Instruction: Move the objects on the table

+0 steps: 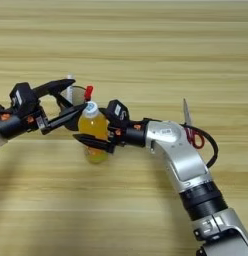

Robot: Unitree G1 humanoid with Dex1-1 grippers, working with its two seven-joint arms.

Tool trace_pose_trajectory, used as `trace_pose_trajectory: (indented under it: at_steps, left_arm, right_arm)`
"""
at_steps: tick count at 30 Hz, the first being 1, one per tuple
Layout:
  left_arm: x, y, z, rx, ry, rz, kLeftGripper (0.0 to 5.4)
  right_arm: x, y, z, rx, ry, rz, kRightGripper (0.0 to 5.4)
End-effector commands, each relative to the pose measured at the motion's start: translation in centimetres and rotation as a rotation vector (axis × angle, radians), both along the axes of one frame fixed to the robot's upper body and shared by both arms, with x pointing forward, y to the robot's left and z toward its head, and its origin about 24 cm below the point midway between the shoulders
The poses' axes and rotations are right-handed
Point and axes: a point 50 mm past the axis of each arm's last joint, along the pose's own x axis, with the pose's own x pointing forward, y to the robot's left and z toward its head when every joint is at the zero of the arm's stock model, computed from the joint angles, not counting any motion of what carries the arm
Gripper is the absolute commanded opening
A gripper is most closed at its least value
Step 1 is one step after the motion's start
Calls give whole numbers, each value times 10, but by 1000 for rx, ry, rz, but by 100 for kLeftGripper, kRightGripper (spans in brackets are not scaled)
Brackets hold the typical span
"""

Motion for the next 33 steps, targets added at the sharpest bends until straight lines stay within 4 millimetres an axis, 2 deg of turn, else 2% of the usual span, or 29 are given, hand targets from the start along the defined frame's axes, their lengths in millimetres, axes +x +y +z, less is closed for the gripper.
trace_pose_trajectory:
  at_steps: [1, 10, 17, 20, 25, 33]
  left_arm:
    - [-4, -1, 6, -34, -31, -28, 361]
    - [-3, 6, 18, -155, -79, 30, 449]
    - [12, 25, 22, -267, -77, 228, 514]
    - [21, 31, 20, -299, -63, 324, 536]
    - [34, 41, 14, -325, -57, 486, 540]
    - [57, 58, -14, -246, -58, 819, 540]
  right_arm:
    - [4, -2, 7, 20, -29, -19, 353]
    - [9, -12, 14, 61, -55, -104, 353]
    - [16, -28, 27, 117, -100, -211, 353]
    - [21, -36, 33, 145, -123, -275, 353]
    - [30, -49, 40, 177, -148, -382, 353]
    - [46, -61, 38, 164, -169, -538, 353]
